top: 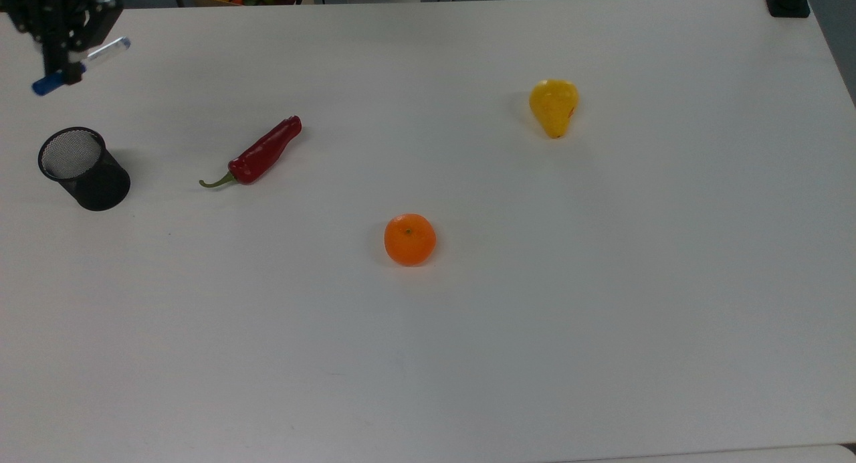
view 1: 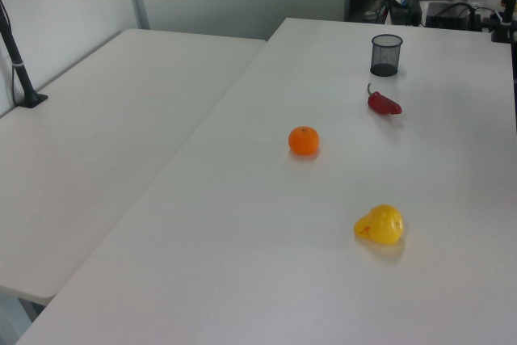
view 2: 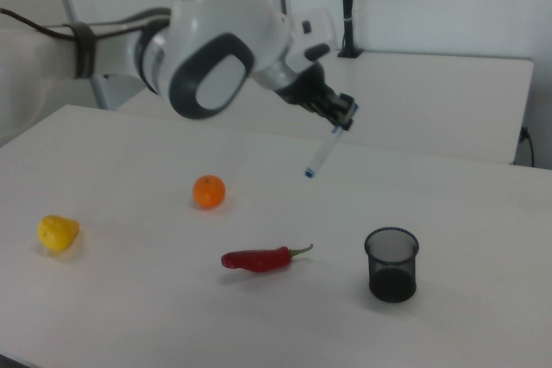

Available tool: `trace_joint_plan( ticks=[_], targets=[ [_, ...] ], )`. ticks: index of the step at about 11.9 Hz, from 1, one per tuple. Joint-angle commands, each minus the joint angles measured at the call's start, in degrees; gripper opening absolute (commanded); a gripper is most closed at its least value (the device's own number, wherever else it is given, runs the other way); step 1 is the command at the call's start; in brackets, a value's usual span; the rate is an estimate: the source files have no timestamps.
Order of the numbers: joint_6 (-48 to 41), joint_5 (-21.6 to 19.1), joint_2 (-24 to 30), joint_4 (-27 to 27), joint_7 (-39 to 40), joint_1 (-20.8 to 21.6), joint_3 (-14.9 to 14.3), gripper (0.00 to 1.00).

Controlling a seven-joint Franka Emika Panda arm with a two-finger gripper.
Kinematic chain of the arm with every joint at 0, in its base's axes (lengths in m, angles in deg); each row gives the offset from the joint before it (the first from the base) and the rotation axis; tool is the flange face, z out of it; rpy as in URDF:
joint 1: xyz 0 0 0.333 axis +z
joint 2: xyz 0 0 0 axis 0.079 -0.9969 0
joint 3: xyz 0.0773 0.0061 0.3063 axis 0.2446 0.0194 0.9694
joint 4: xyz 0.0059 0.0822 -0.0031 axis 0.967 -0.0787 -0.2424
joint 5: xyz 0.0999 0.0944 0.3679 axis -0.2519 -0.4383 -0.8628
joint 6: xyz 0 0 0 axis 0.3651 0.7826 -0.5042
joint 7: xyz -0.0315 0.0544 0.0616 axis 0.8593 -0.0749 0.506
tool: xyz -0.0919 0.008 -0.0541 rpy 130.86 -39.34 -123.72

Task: Place marker
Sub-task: 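Lower the marker tip-first into the black mesh pen cup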

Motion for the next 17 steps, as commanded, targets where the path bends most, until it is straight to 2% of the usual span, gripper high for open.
trace_joint_plan(
  ticks=[1,9,17],
  targets=[
    [11.53,-1.16,-6.59,-0.04,1.80,-3.37,-0.34,0.00],
    [23.67,-1.16,-16.00,-0.91,1.45,-6.54,-0.25,0.00],
    [37.40,-1.07,-16.37,-10.23,1.80,-6.19,0.28,0.00]
  ],
)
